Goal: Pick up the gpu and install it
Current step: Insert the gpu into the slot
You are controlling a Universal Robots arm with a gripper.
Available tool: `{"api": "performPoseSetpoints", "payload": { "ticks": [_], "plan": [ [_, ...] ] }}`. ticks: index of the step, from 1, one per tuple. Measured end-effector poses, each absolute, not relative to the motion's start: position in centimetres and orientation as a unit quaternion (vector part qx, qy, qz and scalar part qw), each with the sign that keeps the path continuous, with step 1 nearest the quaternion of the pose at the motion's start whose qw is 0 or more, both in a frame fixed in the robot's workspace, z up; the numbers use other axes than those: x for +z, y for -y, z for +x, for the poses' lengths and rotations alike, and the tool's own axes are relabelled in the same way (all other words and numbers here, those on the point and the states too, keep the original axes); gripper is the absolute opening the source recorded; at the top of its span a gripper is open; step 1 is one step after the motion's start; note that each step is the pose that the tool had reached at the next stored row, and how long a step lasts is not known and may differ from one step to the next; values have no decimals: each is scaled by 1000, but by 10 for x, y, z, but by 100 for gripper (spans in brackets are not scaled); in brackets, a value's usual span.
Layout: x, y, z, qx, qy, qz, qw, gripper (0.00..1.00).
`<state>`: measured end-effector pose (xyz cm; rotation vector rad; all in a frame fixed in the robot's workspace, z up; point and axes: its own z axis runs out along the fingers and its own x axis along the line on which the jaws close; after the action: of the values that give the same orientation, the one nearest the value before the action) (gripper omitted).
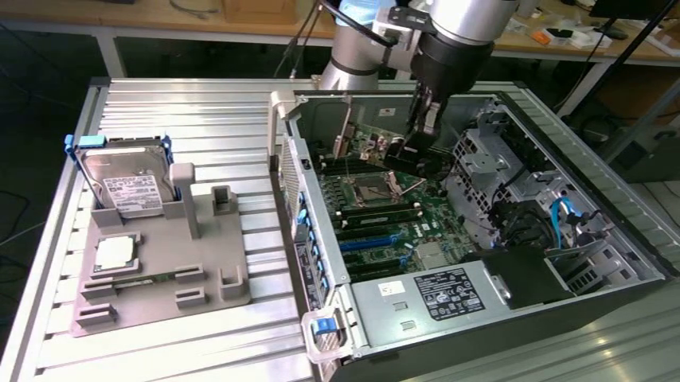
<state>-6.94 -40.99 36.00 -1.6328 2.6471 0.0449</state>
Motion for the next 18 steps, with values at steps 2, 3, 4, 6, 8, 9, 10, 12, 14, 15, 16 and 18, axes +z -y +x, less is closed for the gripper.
{"api": "performPoseSetpoints", "payload": {
  "ticks": [2,3,4,6,8,9,10,12,14,15,16,18],
  "plan": [
    [356,410,-68,15,-846,-533,15,27],
    [354,410,-66,15,-842,-539,15,27],
    [352,410,-65,15,-839,-543,15,27],
    [349,410,-63,15,-835,-550,15,27],
    [347,410,-63,14,-834,-552,14,27],
    [345,410,-63,13,-834,-552,13,27],
    [344,412,-62,13,-834,-552,13,27],
    [341,414,-62,13,-834,-552,13,27],
    [337,415,-62,13,-834,-552,13,27],
    [335,416,-62,12,-832,-554,13,27],
    [334,416,-61,11,-829,-559,12,27],
    [332,416,-61,11,-820,-572,12,27]
  ]
}}
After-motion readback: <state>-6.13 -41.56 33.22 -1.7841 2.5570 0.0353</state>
